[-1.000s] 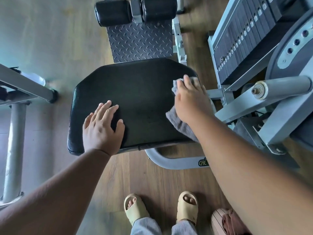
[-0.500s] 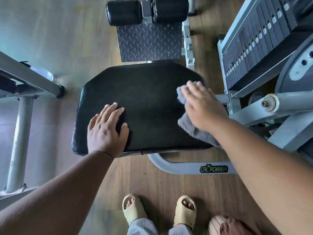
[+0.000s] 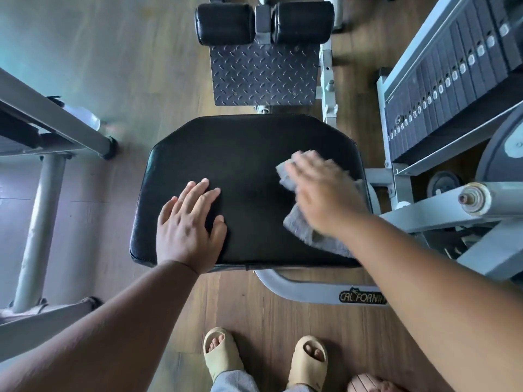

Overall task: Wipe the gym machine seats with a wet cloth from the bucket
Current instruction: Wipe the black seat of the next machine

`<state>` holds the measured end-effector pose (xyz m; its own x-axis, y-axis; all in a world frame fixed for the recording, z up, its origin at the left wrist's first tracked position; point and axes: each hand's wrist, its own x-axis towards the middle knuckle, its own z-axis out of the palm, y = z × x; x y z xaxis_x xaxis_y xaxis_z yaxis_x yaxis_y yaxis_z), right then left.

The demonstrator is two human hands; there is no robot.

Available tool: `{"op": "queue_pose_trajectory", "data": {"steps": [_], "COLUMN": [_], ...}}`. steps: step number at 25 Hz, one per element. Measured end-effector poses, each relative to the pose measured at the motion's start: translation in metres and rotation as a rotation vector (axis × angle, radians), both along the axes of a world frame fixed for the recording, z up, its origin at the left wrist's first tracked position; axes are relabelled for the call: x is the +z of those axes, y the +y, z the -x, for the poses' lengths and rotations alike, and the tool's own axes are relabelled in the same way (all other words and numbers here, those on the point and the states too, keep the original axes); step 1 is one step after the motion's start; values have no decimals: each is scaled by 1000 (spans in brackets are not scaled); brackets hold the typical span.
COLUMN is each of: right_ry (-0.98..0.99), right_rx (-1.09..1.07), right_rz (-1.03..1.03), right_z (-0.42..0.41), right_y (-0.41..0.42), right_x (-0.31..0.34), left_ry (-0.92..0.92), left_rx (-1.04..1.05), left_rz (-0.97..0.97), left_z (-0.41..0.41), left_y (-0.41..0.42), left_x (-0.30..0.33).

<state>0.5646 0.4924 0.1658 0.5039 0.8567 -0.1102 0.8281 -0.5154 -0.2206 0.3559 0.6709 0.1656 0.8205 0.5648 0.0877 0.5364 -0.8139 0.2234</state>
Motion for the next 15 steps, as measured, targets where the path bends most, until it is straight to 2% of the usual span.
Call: {"op": "queue_pose_trajectory", "data": {"steps": [2,4,6,9,10,12,15], "right_ry": [-14,56,123,133,173,190,61], "right_rx": [-322,-477,-365,194,285,240,-131], "right_rz": [56,41,9,-54,-73,-137,-138], "right_z": [-33,-34,-7,53,59,39,1], "right_y": [18,64,102,93,73,47,32], "right_x": [-3,4,14,11,8,3,7], "left_ry": [10,19,25,14,10,4,16], "left_rx": [4,4,4,-9,-11,-5,-2], "left_rz": [-4,-1,0,0,3,11,23], "left_z": [0,-1,-1,-1,-1,-1,-1], "left_y": [-1,0,0,1,0,0,-1], "left_x": [1,1,1,1,2,3,4]}}
